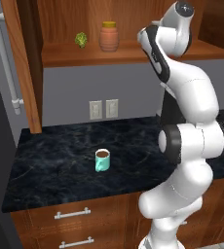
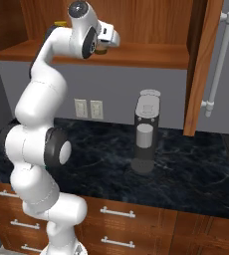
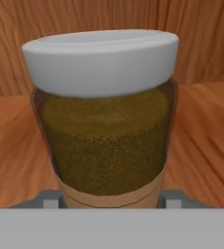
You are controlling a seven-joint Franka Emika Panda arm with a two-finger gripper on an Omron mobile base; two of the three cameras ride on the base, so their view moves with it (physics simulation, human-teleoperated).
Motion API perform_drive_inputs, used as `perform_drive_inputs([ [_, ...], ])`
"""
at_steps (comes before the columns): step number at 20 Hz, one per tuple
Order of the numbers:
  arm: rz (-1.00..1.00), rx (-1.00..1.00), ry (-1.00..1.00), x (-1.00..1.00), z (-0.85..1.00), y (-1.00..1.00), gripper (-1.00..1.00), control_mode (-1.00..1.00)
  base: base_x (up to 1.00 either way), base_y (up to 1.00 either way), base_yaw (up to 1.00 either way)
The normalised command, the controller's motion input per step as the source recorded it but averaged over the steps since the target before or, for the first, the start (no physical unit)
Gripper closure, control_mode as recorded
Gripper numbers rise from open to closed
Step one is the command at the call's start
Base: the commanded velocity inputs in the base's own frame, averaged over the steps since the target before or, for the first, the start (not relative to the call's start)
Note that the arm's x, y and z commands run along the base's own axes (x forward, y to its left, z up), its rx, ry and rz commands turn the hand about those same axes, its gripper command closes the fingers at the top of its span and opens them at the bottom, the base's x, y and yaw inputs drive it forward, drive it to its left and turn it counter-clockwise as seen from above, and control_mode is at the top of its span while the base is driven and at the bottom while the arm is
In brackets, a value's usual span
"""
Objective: Pick the cinnamon and honey bottle from the cabinet and place them next to the mug.
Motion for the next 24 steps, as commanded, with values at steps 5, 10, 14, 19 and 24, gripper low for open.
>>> perform_drive_inputs([
  [5,0.00,0.00,-0.07,-1.00,0.00,0.02,1.00,-1.00,0.00,0.00,0.00],
  [10,0.03,0.00,-0.07,-1.00,0.00,0.08,1.00,-1.00,0.00,0.00,0.00],
  [14,0.05,0.00,-0.03,-1.00,-0.02,0.09,1.00,-1.00,0.00,0.00,0.00],
  [19,0.07,0.00,0.00,-0.99,-0.01,0.16,1.00,-1.00,0.00,0.00,0.00],
  [24,0.17,0.00,0.00,-0.87,-0.22,0.20,1.00,-1.00,0.00,0.00,0.00],
])
